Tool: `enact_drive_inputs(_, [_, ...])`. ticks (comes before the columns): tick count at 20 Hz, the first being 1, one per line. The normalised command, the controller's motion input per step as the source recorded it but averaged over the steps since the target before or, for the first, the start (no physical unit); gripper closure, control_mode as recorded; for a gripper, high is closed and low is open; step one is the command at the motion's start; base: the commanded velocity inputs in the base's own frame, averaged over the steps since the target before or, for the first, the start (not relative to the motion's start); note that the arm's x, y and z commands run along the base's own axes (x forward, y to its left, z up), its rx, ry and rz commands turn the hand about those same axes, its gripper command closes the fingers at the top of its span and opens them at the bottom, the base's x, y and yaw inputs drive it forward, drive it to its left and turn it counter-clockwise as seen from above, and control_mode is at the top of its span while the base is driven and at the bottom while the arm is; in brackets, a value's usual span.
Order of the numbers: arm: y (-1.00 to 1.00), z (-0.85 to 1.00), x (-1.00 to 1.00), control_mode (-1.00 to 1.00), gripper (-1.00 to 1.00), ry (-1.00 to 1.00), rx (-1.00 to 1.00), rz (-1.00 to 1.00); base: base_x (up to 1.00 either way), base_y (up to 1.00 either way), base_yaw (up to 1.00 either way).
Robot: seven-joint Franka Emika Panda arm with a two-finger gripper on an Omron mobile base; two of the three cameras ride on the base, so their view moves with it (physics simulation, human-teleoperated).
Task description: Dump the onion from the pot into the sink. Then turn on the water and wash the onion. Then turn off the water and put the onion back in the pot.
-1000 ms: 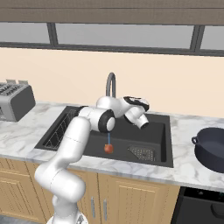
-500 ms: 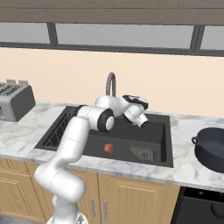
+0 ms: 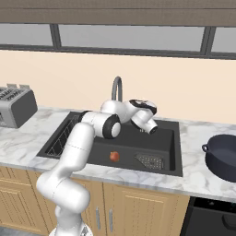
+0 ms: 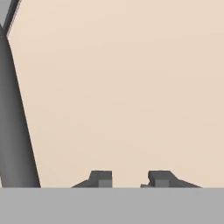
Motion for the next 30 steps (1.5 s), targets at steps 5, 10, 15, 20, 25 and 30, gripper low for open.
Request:
enact_drive_inputs(5, [-0.23,0.0,-0.29,-1.0,1.0,-0.02,0.0,-0.04,0.0,0.0,0.0])
enact_drive_inputs(10, [-0.24,0.0,-0.48,-1.0,1.0,0.0,0.0,-0.05,0.0,0.0,0.0])
enact_drive_inputs(15, [-0.41,0.0,-0.55,-1.0,1.0,0.0,0.0,-0.04,0.0,0.0,0.0])
enact_drive_inputs(20, [-0.46,0.01,-0.77,-1.0,1.0,0.0,0.0,-0.05,0.0,0.0,0.0])
enact_drive_inputs(25, [-0.35,0.12,-0.92,-1.0,1.0,-0.03,0.0,-0.01,0.0,0.0,0.0])
enact_drive_inputs(30, [-0.05,0.58,-0.41,-1.0,1.0,0.01,-0.09,-0.05,0.0,0.0,0.0])
